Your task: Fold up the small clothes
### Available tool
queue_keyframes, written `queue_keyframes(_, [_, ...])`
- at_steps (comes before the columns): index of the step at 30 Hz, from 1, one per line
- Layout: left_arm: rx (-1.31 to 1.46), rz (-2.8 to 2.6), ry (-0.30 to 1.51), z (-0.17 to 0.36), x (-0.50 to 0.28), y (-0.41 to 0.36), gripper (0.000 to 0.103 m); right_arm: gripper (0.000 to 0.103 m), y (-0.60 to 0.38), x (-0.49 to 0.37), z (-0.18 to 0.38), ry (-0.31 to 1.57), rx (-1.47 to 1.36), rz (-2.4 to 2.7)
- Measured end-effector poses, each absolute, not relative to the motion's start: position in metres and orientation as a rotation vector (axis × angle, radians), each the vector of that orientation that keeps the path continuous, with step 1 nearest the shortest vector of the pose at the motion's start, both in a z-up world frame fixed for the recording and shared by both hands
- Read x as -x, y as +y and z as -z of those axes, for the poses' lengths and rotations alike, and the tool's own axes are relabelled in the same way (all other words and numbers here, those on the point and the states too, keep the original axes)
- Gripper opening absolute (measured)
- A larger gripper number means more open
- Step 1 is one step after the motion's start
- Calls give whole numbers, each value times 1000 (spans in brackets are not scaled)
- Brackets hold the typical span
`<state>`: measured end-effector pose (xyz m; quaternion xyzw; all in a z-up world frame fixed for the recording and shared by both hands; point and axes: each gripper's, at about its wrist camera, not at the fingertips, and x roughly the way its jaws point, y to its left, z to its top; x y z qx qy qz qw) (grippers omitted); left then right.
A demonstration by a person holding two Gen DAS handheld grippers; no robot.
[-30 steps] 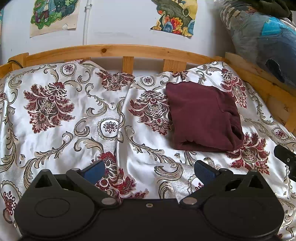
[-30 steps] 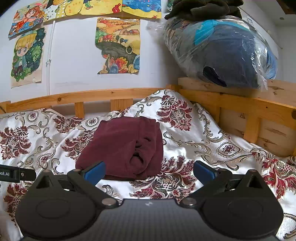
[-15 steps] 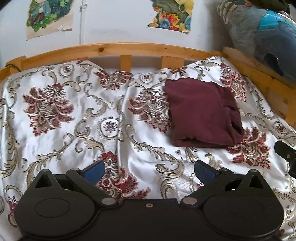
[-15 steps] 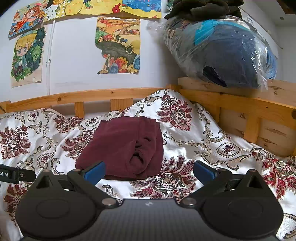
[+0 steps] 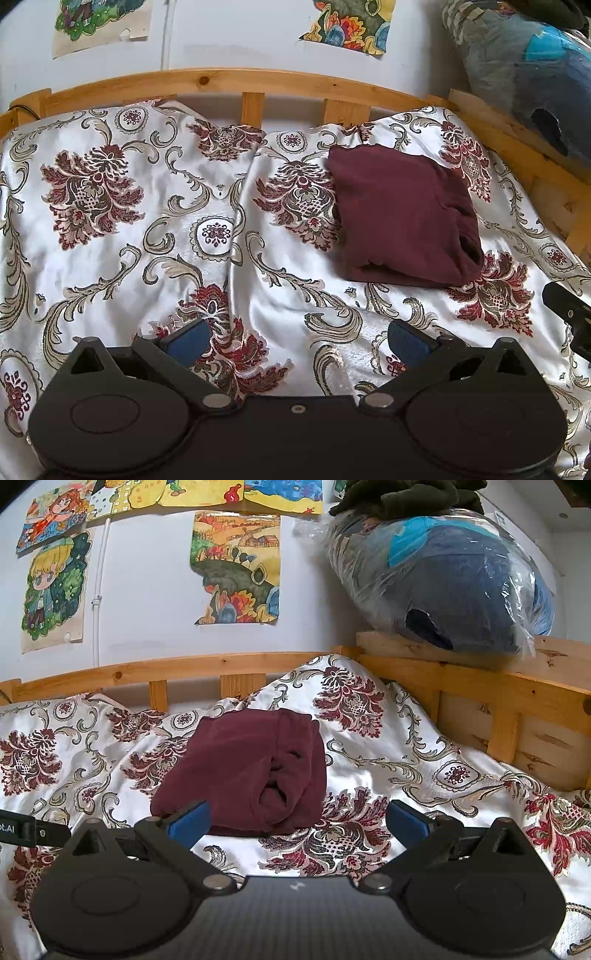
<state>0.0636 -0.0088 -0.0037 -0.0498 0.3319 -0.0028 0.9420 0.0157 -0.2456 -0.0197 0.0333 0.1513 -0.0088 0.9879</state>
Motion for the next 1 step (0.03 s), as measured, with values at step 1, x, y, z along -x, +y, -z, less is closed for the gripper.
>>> queue_keyframes(1, [102,10,679,4,-64,-9,102,103,-246,-15,20,308,-69,17])
